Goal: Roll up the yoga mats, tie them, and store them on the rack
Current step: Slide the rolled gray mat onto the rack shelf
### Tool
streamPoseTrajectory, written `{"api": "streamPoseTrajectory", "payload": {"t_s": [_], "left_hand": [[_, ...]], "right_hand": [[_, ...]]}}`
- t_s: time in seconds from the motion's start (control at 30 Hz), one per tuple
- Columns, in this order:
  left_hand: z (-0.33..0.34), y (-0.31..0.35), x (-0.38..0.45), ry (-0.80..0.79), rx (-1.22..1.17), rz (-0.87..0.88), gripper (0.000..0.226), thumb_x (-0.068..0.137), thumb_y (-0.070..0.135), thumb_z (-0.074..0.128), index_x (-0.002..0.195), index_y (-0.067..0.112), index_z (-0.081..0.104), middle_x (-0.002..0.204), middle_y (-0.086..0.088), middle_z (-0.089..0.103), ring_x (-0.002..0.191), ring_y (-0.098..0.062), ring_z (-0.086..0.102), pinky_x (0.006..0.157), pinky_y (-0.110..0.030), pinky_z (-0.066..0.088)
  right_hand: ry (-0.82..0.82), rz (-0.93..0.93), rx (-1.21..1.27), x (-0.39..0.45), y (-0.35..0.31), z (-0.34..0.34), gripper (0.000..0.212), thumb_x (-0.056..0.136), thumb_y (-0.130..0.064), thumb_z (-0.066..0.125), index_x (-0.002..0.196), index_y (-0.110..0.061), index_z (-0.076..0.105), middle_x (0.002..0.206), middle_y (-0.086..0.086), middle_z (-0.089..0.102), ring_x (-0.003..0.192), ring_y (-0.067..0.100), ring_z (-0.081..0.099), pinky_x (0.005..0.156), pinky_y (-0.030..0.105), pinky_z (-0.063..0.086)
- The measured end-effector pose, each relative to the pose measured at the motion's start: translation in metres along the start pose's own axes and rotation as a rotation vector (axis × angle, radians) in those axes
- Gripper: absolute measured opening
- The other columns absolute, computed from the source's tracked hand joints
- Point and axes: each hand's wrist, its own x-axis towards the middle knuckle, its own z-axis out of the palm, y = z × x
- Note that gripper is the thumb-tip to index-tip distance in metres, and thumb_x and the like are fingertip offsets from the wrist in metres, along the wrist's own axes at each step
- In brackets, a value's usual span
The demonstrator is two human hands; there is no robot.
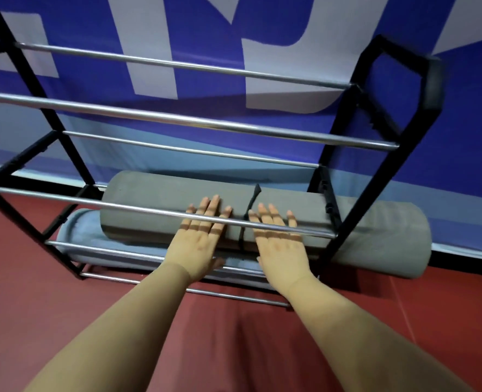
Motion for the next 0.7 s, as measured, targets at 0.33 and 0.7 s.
{"api": "streamPoseTrajectory", "payload": {"t_s": [0.33, 0.7], "left_hand": [[0.024, -0.020, 0.038, 0.003, -0.074, -0.045, 0.137, 0.016, 0.050, 0.090, 0.136, 0.013, 0.036, 0.134, -0.022, 0.051, 0.121, -0.042, 0.051, 0.100, -0.058, 0.019], [0.022, -0.014, 0.034, 0.068, -0.063, -0.049, 0.121, 0.029, 0.042, 0.089, 0.134, 0.014, 0.037, 0.137, -0.017, 0.034, 0.124, -0.035, 0.035, 0.098, -0.058, 0.021]], "right_hand": [[-0.032, 0.173, -0.130, 0.028, -0.002, 0.028, 0.091, 0.068, -0.026, 0.071, 0.143, -0.012, 0.022, 0.148, 0.012, 0.024, 0.135, 0.034, 0.024, 0.112, 0.055, 0.003], [0.030, 0.109, -0.075, 0.013, 0.014, 0.030, 0.101, 0.058, -0.033, 0.083, 0.142, -0.019, 0.028, 0.146, 0.013, 0.028, 0.133, 0.035, 0.027, 0.112, 0.054, 0.005]]}}
